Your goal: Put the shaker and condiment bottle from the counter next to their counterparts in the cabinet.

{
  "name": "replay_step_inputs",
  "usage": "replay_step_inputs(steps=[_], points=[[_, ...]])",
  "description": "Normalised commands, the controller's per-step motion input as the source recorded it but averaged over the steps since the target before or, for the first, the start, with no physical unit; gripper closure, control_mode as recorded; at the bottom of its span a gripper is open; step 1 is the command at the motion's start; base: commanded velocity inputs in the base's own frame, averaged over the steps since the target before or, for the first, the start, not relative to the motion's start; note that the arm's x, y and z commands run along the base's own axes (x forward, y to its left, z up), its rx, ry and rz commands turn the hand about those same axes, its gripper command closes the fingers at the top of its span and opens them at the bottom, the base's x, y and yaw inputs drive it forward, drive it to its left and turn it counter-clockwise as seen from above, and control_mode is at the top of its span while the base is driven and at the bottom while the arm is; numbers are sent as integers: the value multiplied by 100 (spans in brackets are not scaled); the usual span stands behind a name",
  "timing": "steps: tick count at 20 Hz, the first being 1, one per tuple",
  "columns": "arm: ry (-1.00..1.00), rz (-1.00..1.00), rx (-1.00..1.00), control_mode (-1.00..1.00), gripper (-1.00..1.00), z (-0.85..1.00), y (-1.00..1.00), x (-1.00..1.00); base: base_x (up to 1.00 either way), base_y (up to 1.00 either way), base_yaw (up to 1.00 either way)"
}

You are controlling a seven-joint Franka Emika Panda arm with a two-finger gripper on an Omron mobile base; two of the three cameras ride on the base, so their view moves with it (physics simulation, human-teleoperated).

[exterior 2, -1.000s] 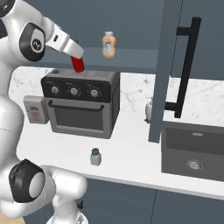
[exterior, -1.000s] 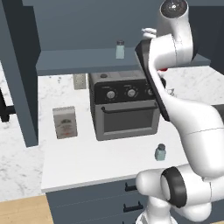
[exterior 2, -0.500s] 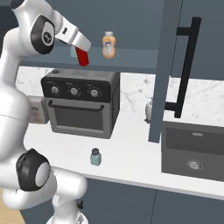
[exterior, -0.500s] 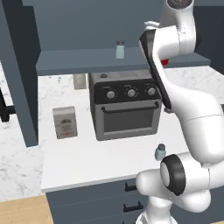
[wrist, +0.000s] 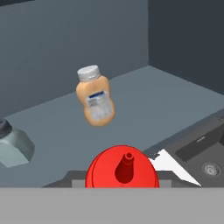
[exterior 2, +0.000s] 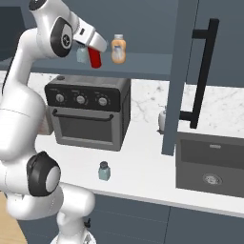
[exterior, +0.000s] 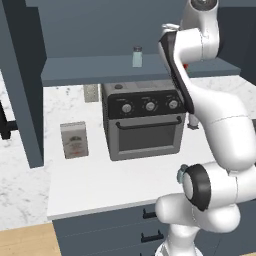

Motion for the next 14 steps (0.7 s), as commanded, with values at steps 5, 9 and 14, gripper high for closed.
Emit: replay_step_inputs(steps=[5, 9, 14], points=[[0, 5, -3, -100, 100, -4, 0, 43, 0, 0, 0], [0, 3, -4, -100, 100, -12, 0, 27, 0, 0, 0], [0, 1, -2, -100, 100, -2, 0, 18, 0, 0, 0]])
